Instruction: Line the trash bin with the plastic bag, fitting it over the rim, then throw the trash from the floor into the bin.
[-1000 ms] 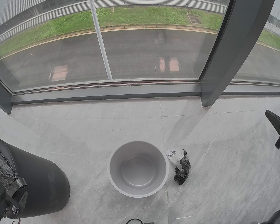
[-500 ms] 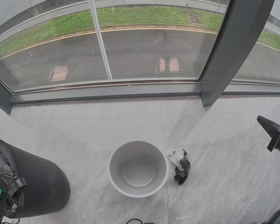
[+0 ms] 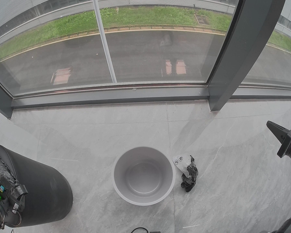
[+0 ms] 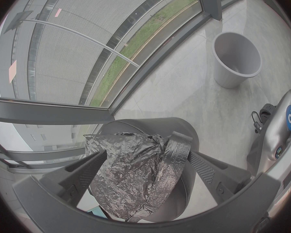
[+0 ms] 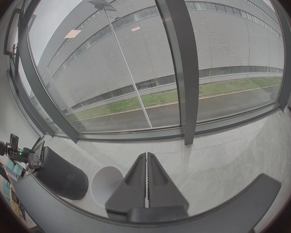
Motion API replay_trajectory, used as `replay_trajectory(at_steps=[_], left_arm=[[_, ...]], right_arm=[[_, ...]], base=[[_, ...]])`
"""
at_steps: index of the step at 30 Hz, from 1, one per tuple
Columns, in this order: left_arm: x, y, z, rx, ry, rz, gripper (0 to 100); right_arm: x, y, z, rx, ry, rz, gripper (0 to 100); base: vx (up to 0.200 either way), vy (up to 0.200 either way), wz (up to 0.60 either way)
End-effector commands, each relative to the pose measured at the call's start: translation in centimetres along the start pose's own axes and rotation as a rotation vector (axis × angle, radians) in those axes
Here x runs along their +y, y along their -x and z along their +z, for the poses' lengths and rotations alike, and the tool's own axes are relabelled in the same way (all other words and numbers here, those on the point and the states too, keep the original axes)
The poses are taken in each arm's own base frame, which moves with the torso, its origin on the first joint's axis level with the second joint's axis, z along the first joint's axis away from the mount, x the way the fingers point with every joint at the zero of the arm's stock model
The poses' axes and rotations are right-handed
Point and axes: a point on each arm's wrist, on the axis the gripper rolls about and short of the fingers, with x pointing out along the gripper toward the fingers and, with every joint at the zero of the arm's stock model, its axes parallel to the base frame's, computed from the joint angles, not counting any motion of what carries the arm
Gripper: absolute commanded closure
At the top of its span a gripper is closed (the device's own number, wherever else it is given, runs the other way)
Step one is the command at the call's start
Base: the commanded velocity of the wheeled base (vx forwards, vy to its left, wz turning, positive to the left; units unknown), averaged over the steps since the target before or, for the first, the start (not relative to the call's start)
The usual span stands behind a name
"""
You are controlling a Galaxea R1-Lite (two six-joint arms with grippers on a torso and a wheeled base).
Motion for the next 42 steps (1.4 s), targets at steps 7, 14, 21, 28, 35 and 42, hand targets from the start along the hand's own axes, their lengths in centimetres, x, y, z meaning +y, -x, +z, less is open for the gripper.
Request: replay_trajectory(at_steps=[7, 14, 21, 28, 35, 42], left_arm=[[-0.1, -1.6, 0.3, 0.096, -0.012, -0.037, 0], [0.3, -3.1, 1.0, 0.112, 0.020, -0.006, 0], [0.4, -3.5, 1.1, 0.109, 0.035, 0.002, 100], [1.2, -2.0, 1.5, -0.038, 0.164, 0.004, 100], [5.6, 1.4, 5.3, -0.409, 0.734, -0.103, 100], [12.6, 5.6, 10.8, -0.711, 1.480, -0.392, 100]], right_arm=[[0.0, 0.0, 0.0, -0.002, 0.000, 0.001, 100], [0.0, 0.1, 0.0, -0.002, 0.000, 0.001, 100], [0.0, 0.1, 0.1, -0.005, -0.007, 0.004, 100], [0.0, 0.1, 0.1, -0.006, -0.010, 0.004, 100], [0.1, 0.1, 0.1, -0.008, -0.010, 0.006, 100], [0.1, 0.3, 0.1, -0.010, -0.010, 0.009, 100]], base=[[0.000, 0.000, 0.00], [0.000, 0.000, 0.00], [0.000, 0.000, 0.00], [0.000, 0.000, 0.00], [0.000, 0.000, 0.00], [0.000, 0.000, 0.00]])
